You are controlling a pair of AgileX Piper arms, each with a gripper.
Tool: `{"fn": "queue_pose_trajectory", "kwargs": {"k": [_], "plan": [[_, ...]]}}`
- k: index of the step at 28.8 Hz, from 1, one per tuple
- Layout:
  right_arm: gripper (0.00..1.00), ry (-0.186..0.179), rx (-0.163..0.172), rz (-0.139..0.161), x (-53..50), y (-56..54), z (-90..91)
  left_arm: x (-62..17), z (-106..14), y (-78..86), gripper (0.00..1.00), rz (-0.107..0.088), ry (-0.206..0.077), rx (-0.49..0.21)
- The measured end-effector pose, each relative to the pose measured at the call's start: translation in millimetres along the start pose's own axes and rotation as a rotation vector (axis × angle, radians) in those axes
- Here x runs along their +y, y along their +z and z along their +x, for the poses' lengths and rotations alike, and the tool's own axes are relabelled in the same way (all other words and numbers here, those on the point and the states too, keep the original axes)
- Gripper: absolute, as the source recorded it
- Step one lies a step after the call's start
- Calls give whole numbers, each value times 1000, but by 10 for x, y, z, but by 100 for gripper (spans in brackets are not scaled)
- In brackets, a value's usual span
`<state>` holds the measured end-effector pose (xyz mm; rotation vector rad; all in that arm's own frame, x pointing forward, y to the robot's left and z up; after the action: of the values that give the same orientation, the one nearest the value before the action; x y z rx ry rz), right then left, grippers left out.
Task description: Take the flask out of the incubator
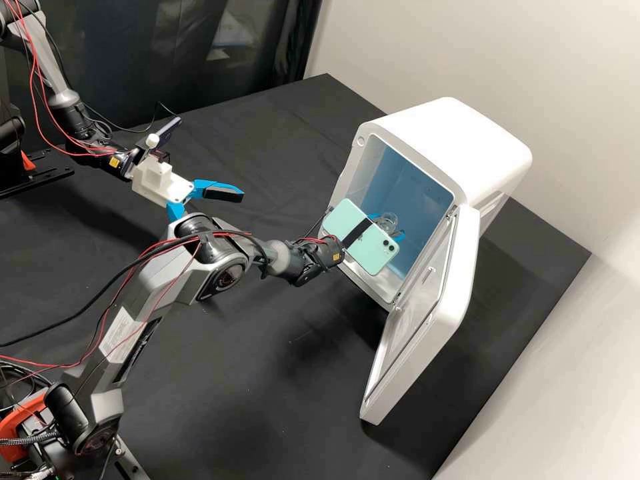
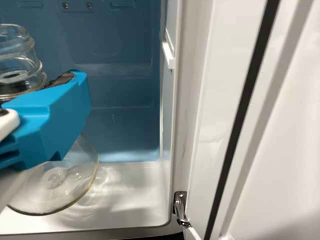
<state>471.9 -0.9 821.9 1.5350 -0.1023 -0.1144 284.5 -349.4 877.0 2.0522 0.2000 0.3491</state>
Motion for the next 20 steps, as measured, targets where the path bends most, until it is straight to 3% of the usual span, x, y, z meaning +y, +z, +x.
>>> {"fn": "queue_pose_trajectory", "kwargs": {"k": [9, 16, 20], "plan": [[0, -18, 28, -26, -86, 85, -265, 0, 0, 0, 100, 0, 0, 0], [0, -32, 25, -12, -137, 301, -552, 6, -2, 2, 100, 0, 2, -1], [0, -33, 28, -12, -117, 419, -724, 25, -7, 7, 100, 1, 9, -2]]}}
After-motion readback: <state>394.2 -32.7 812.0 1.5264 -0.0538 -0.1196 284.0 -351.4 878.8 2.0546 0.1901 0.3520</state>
